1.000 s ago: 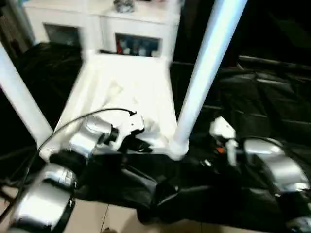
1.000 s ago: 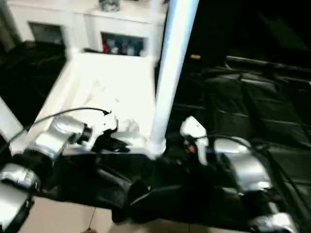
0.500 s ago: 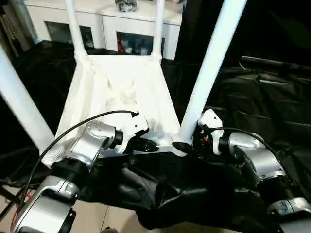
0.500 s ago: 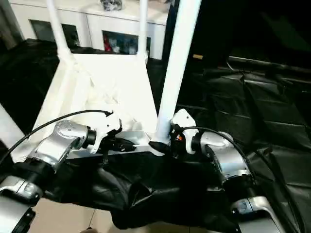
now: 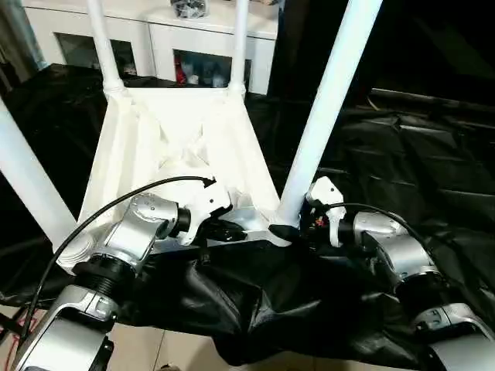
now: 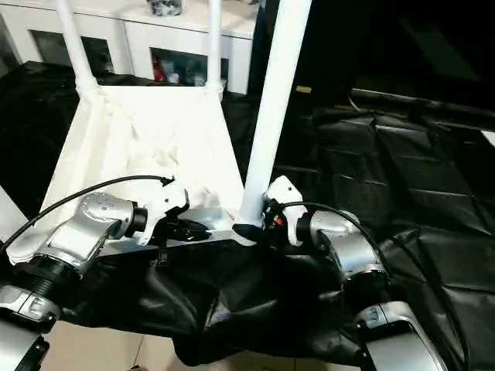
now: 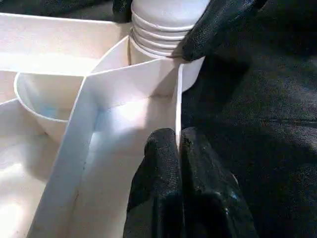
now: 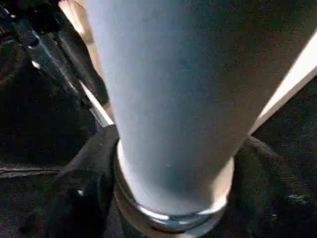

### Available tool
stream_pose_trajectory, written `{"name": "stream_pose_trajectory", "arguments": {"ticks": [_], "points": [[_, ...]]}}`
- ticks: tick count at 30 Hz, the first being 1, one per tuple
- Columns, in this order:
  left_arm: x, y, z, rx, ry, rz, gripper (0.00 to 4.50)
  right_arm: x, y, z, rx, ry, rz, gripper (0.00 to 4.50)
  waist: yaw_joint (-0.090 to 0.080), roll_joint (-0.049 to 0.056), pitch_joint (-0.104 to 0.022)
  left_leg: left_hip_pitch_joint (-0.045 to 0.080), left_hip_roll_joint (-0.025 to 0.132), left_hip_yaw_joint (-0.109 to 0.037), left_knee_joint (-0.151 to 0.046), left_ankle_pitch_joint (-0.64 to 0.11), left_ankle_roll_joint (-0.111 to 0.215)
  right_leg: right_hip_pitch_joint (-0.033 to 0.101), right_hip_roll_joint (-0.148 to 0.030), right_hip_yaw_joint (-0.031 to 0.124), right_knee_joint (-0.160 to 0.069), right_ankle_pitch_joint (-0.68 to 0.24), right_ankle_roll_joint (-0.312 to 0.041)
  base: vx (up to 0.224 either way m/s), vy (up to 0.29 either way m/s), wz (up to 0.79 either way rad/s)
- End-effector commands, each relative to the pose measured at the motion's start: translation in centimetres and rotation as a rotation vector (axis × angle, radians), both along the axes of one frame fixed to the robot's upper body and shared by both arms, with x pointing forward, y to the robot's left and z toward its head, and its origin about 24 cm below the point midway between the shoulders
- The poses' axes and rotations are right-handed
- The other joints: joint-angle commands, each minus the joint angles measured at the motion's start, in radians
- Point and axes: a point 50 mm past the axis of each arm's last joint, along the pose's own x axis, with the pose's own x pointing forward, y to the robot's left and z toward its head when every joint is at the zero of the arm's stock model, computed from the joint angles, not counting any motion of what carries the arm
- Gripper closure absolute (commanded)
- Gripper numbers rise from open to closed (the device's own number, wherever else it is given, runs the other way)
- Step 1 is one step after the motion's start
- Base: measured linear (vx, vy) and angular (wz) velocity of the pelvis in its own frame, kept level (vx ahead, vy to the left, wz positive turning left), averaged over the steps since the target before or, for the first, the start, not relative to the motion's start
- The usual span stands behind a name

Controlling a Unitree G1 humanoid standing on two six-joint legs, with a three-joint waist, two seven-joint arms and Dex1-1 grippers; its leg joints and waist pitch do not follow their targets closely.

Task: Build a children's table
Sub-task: Rotate leg to tighten

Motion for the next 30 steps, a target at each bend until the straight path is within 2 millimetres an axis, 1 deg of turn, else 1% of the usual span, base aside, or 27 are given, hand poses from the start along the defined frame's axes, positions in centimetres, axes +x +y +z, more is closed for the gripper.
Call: {"name": "stream_pose_trajectory", "arguments": {"ticks": [1, 2, 3, 5, 6, 7, 8, 9, 11, 12, 13, 14, 15, 16, 17, 18, 19, 20, 21, 22, 23, 25, 26, 27, 28, 29, 30], "points": [[-0.7, -0.6, -1.6, 0.014, 0.059, 0.013, 4.5, 0.6, 0.1, 0.2, 0.003, -0.015, -0.046, 1.48, 0.002, -0.002, -0.051, -0.001, -0.007, 0.01, -0.069, -0.298, 0.012, 0.036, -0.043, 0.028, -0.091, -0.35, -0.174, 0.0, 0.0, 0.0], [-0.6, -0.7, -1.6, 0.011, 0.053, 0.026, 4.5, 0.7, 0.1, 0.1, 0.012, -0.012, -0.064, 1.66, 0.002, -0.001, -0.051, -0.001, -0.007, 0.009, -0.07, -0.301, 0.011, 0.036, -0.042, 0.027, -0.09, -0.35, -0.175, 0.0, 0.0, 0.0], [-0.6, -0.7, -1.6, 0.011, 0.053, 0.026, 4.5, 0.7, 0.1, 0.1, 0.012, -0.012, -0.064, 1.7, 0.001, -0.002, -0.051, 0.0, -0.007, 0.009, -0.07, -0.306, 0.009, 0.035, -0.042, 0.027, -0.092, -0.354, -0.174, 0.0, 0.0, 0.0], [-0.1, -1.3, -1.7, -0.003, 0.027, 0.086, 4.5, 1.2, 0.3, -0.4, 0.025, -0.015, -0.181, 1.72, -0.001, -0.004, -0.049, 0.0, -0.009, 0.009, -0.071, -0.312, 0.002, 0.032, -0.042, 0.027, -0.094, -0.377, -0.169, 0.0, 0.0, 0.0], [0.0, -1.6, -1.7, -0.008, 0.02, 0.105, 4.5, 1.4, 0.4, -0.7, 0.026, -0.014, -0.229, 1.74, -0.003, -0.003, -0.05, 0.0, -0.009, 0.008, -0.071, -0.316, -0.003, 0.032, -0.043, 0.026, -0.094, -0.391, -0.166, 0.0, 0.0, 0.0], [0.2, -1.9, -1.6, -0.015, 0.012, 0.129, 4.5, 1.6, 0.6, -0.9, 0.029, -0.01, -0.276, 1.74, -0.005, -0.005, -0.052, -0.002, -0.011, 0.006, -0.071, -0.319, -0.006, 0.035, -0.043, 0.025, -0.096, -0.414, -0.154, 0.0, 0.0, 0.0], [0.5, -2.6, -1.5, -0.025, 0.003, 0.158, 4.5, 1.8, 0.9, -1.3, 0.034, -0.002, -0.346, 1.74, -0.006, -0.005, -0.052, -0.002, -0.01, 0.007, -0.071, -0.319, -0.007, 0.033, -0.044, 0.025, -0.096, -0.418, -0.152, 0.0, 0.0, 0.0], [0.7, -3.4, -1.4, -0.034, -0.008, 0.184, 4.5, 2.0, 1.3, -1.6, 0.041, 0.01, -0.417, 1.75, -0.006, -0.003, -0.05, 0.005, -0.01, 0.008, -0.069, -0.33, -0.01, 0.026, -0.044, 0.026, -0.101, -0.436, -0.149, 0.0, 0.0, 0.0], [1.0, -4.1, -1.2, -0.04, -0.02, 0.205, 4.5, 2.2, 1.8, -1.9, 0.045, 0.025, -0.484, 1.75, -0.008, 0.0, -0.054, 0.002, -0.01, 0.006, -0.071, -0.312, -0.016, 0.03, -0.043, 0.027, -0.096, -0.391, -0.155, 0.0, 0.0, 0.0], [1.1, -4.9, -1.1, -0.043, -0.028, 0.22, 4.5, 2.3, 2.5, -2.1, 0.04, 0.032, -0.528, 1.75, -0.009, 0.002, -0.055, 0.002, -0.01, 0.007, -0.071, -0.311, -0.014, 0.031, -0.041, 0.027, -0.095, -0.374, -0.16, 0.0, 0.0, 0.0], [1.1, -4.9, -1.1, -0.043, -0.028, 0.22, 4.5, 2.3, 2.5, -2.1, 0.04, 0.032, -0.528, 1.75, -0.012, 0.003, -0.054, 0.001, -0.01, 0.009, -0.071, -0.314, -0.013, 0.028, -0.04, 0.028, -0.094, -0.36, -0.163, 0.0, 0.0, 0.0], [1.2, -6.1, -0.9, -0.036, -0.044, 0.223, 4.5, 2.4, 4.5, -2.2, 0.032, 0.044, -0.554, 1.75, -0.012, 0.007, -0.056, -0.001, -0.011, 0.008, -0.071, -0.309, -0.012, 0.032, -0.039, 0.028, -0.091, -0.334, -0.168, 0.0, 0.0, 0.0], [1.2, -6.2, -0.9, -0.035, -0.046, 0.221, 4.5, 2.4, 4.7, -2.2, 0.032, 0.044, -0.552, 1.75, -0.013, 0.005, -0.055, -0.003, -0.012, 0.008, -0.072, -0.306, -0.014, 0.032, -0.039, 0.027, -0.091, -0.329, -0.167, 0.0, 0.0, 0.0], [1.2, -6.4, -0.9, -0.031, -0.05, 0.218, 4.5, 2.3, 5.4, -2.2, 0.032, 0.045, -0.547, 1.75, -0.014, 0.004, -0.056, -0.002, -0.012, 0.007, -0.072, -0.309, -0.014, 0.033, -0.038, 0.026, -0.092, -0.331, -0.163, 0.0, 0.0, 0.0], [0.9, -6.9, -1.0, -0.022, -0.053, 0.183, 4.5, 1.9, 7.1, -2.1, 0.035, 0.021, -0.459, 1.75, -0.014, 0.005, -0.057, -0.001, -0.012, 0.008, -0.071, -0.309, -0.01, 0.033, -0.039, 0.027, -0.093, -0.319, -0.164, 0.0, 0.0, 0.0], [0.8, -7.0, -1.1, -0.022, -0.05, 0.171, 4.5, 1.8, 7.5, -2.0, 0.044, 0.013, -0.431, 1.75, -0.015, 0.005, -0.057, -0.003, -0.012, 0.008, -0.072, -0.31, -0.007, 0.034, -0.038, 0.027, -0.092, -0.313, -0.165, 0.0, 0.0, 0.0], [0.6, -7.0, -1.2, -0.022, -0.047, 0.157, 4.5, 1.8, 7.7, -1.9, 0.047, 0.006, -0.418, 1.4, -0.014, 0.004, -0.057, -0.003, -0.012, 0.009, -0.072, -0.306, -0.002, 0.035, -0.038, 0.026, -0.093, -0.303, -0.166, 0.0, 0.0, 0.0], [0.5, -6.8, -1.2, -0.021, -0.044, 0.144, 4.5, 1.8, 7.6, -1.8, 0.067, 0.016, -0.409, 1.19, -0.014, 0.006, -0.057, -0.003, -0.012, 0.008, -0.074, -0.304, 0.0, 0.037, -0.038, 0.026, -0.093, -0.296, -0.169, 0.0, 0.0, 0.0], [0.3, -6.5, -1.2, -0.025, -0.046, 0.111, 4.5, 1.8, 7.4, -1.5, 0.092, 0.022, -0.394, 1.06, -0.015, 0.006, -0.056, -0.004, -0.012, 0.008, -0.075, -0.306, 0.002, 0.037, -0.038, 0.025, -0.093, -0.298, -0.17, 0.0, 0.0, 0.0], [0.1, -6.2, -1.1, -0.036, -0.047, 0.067, 4.5, 1.9, 7.2, -1.3, 0.112, 0.027, -0.381, 1.03, -0.016, 0.005, -0.057, -0.007, -0.012, 0.007, -0.076, -0.311, 0.006, 0.04, -0.039, 0.025, -0.094, -0.304, -0.17, 0.0, 0.0, 0.0], [0.0, -5.9, -1.1, -0.037, -0.038, 0.059, 4.5, 2.0, 6.9, -1.2, 0.108, 0.016, -0.36, 0.96, -0.017, 0.007, -0.058, -0.008, -0.01, 0.006, -0.077, -0.302, 0.008, 0.042, -0.041, 0.025, -0.092, -0.295, -0.172, 0.0, 0.0, 0.0], [-0.1, -5.6, -1.0, -0.038, -0.034, 0.04, 4.5, 1.9, 6.7, -1.0, 0.099, 0.001, -0.328, 0.71, -0.015, 0.008, -0.059, -0.003, -0.008, 0.009, -0.075, -0.286, 0.012, 0.038, -0.041, 0.028, -0.092, -0.263, -0.185, 0.0, 0.0, 0.0], [-0.5, -4.6, -1.0, -0.032, -0.016, -0.008, 4.5, 1.6, 5.9, -0.8, 0.092, -0.024, -0.228, 0.71, -0.012, 0.009, -0.061, -0.005, -0.008, 0.009, -0.074, -0.254, 0.02, 0.045, -0.039, 0.027, -0.084, -0.195, -0.207, 0.0, 0.0, 0.0], [-0.5, -4.4, -1.1, -0.028, -0.012, -0.014, 4.5, 1.5, 5.7, -0.7, 0.093, -0.029, -0.204, 0.71, -0.012, 0.01, -0.063, -0.006, -0.009, 0.01, -0.073, -0.24, 0.025, 0.047, -0.038, 0.026, -0.082, -0.169, -0.212, 0.0, 0.0, 0.0], [-0.6, -4.2, -1.0, -0.029, -0.011, -0.029, 4.5, 1.4, 5.5, -0.6, 0.097, -0.036, -0.181, 0.71, -0.011, 0.01, -0.063, -0.004, -0.007, 0.013, -0.072, -0.216, 0.032, 0.048, -0.038, 0.028, -0.077, -0.113, -0.226, 0.0, 0.0, 0.0], [-0.7, -3.7, -1.0, -0.026, -0.001, -0.054, 4.5, 1.1, 4.9, -0.4, 0.102, -0.052, -0.128, 0.71, -0.009, 0.009, -0.065, -0.003, -0.007, 0.013, -0.07, -0.196, 0.043, 0.051, -0.037, 0.027, -0.073, -0.073, -0.24, 0.0, 0.0, 0.0], [-0.9, -3.3, -0.9, -0.025, 0.008, -0.08, 4.5, 0.9, 4.4, -0.3, 0.107, -0.06, -0.088, 0.71, -0.008, 0.01, -0.066, -0.002, -0.008, 0.015, -0.068, -0.187, 0.048, 0.051, -0.037, 0.027, -0.07, -0.052, -0.248, 0.0, 0.0, 0.0]]}}
